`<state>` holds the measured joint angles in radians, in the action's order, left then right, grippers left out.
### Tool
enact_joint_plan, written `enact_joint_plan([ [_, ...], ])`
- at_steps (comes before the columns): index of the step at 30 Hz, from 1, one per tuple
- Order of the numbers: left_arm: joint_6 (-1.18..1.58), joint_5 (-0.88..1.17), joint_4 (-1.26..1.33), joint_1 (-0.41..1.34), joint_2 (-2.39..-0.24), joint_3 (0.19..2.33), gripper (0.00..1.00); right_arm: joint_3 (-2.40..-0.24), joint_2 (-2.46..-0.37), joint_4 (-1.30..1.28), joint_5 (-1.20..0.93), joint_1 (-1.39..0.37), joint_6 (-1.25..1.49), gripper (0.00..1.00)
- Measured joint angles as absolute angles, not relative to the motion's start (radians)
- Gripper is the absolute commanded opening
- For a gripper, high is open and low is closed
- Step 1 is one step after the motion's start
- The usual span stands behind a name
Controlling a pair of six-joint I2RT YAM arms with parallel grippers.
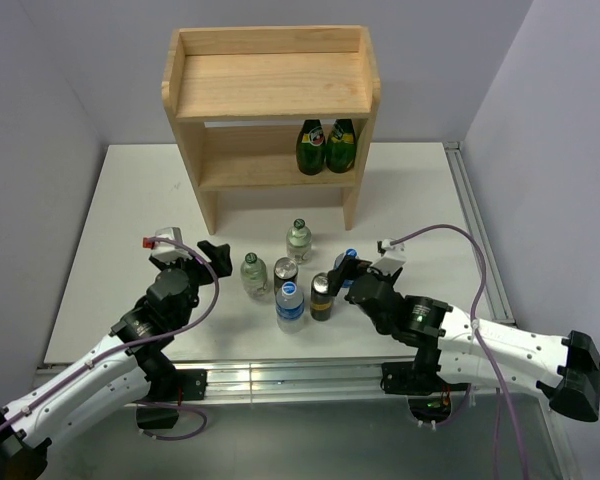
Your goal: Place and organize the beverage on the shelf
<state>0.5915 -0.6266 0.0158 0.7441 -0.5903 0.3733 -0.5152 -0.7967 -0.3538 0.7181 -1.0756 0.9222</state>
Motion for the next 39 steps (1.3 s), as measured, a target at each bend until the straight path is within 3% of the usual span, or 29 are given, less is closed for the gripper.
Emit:
enact_joint_plan([
  [10, 0.591, -0.626, 0.027, 0.745, -0.599, 0.363, 0.97, -0.495, -0.818, -0.318, 0.805, -1.076, 0.943, 1.00],
  [39, 0.591, -0.626, 0.064, 0.746, -0.635, 0.363, 0.97, -0.463, -0.699, -0.282, 0.730, -1.131, 0.850, 1.00],
])
